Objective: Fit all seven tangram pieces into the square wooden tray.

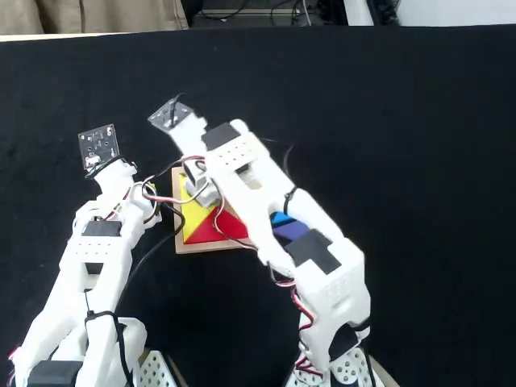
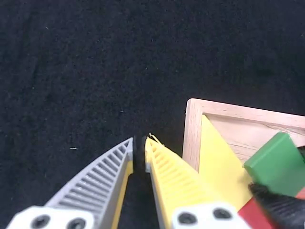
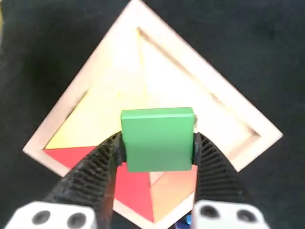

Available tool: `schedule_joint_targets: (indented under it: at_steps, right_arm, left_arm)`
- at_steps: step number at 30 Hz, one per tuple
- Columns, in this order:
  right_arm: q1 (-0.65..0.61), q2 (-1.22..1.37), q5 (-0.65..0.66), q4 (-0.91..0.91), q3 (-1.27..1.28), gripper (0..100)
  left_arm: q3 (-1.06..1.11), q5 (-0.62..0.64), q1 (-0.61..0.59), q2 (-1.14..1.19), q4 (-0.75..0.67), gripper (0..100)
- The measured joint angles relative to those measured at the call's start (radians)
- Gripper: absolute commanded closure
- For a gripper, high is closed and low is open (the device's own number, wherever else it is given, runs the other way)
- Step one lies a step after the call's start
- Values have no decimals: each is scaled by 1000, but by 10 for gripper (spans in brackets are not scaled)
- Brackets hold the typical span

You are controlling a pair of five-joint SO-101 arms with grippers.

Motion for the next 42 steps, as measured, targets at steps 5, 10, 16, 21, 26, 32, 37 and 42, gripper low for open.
schedule_joint_targets:
  at_steps: [5,10,16,21,26,32,37,42]
  right_arm:
    - [-2,0,0,6,0,828]
    - [-2,3,0,6,0,720]
    - [-2,3,0,15,0,644]
    - [-2,3,20,44,-9,647]
    - [78,-66,84,203,-75,860]
    - [428,-218,17,204,-75,976]
    - [647,-203,-146,-38,118,988]
    - [661,-124,-155,-361,282,988]
  left_arm:
    - [0,0,0,0,0,942]
    - [0,0,0,0,0,941]
    - [0,0,0,0,0,938]
    - [0,0,0,0,0,938]
    - [0,0,0,0,0,937]
    - [-20,-32,163,-6,3,941]
    - [-175,-28,351,46,135,941]
    - [-327,12,407,232,157,942]
